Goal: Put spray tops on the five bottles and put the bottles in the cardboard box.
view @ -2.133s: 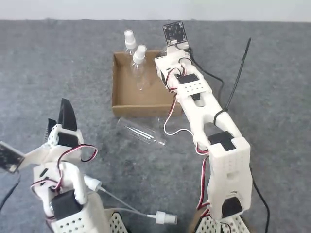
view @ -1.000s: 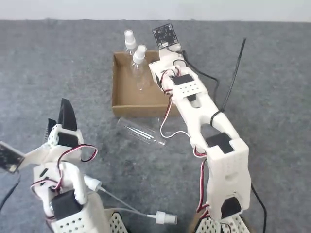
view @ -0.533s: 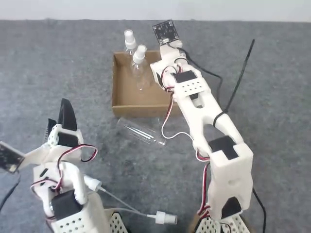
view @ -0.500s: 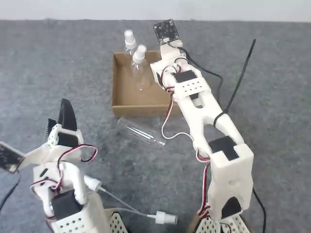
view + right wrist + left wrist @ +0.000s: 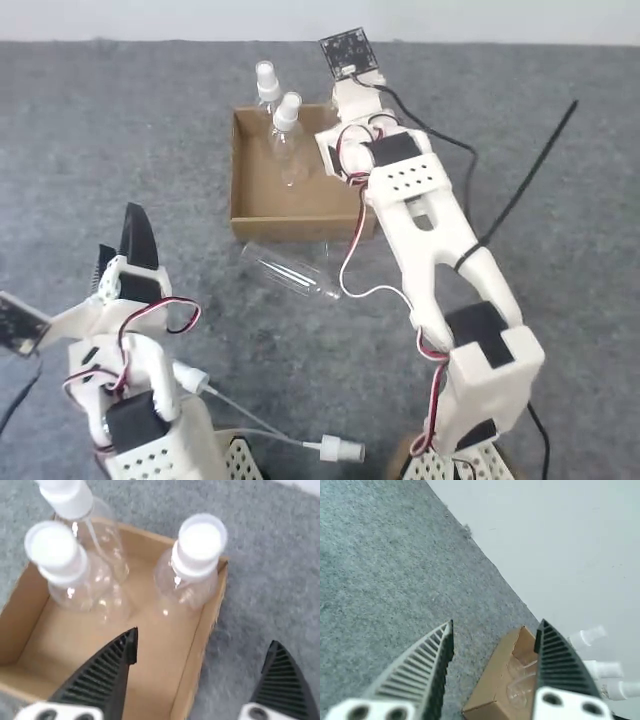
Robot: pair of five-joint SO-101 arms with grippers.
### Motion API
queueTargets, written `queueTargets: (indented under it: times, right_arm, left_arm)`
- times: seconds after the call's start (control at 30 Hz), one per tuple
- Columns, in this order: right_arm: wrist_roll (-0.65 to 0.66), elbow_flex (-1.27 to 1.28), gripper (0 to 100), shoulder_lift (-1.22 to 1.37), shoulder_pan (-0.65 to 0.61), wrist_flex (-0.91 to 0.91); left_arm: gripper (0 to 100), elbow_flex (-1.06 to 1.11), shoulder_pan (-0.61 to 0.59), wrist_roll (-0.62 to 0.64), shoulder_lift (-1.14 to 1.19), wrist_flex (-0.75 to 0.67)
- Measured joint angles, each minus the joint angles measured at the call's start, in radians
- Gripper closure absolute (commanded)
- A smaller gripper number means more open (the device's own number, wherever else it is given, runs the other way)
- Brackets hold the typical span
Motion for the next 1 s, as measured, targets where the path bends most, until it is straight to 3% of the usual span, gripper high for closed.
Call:
queueTargets:
  times: [0.7,0.8,1.0]
  right_arm:
    - [-0.012,0.0,66.3,-0.285,-0.002,0.5]
    - [-0.107,0.0,66.3,-0.292,-0.002,0.552]
    - [-0.419,0.0,66.3,-0.292,-0.008,0.637]
  left_arm:
    - [75,0.015,0.0,-0.006,0.0,0.0]
    - [75,0.017,0.0,-0.006,0.0,0.0]
    - [75,0.017,0.0,-0.006,0.0,0.0]
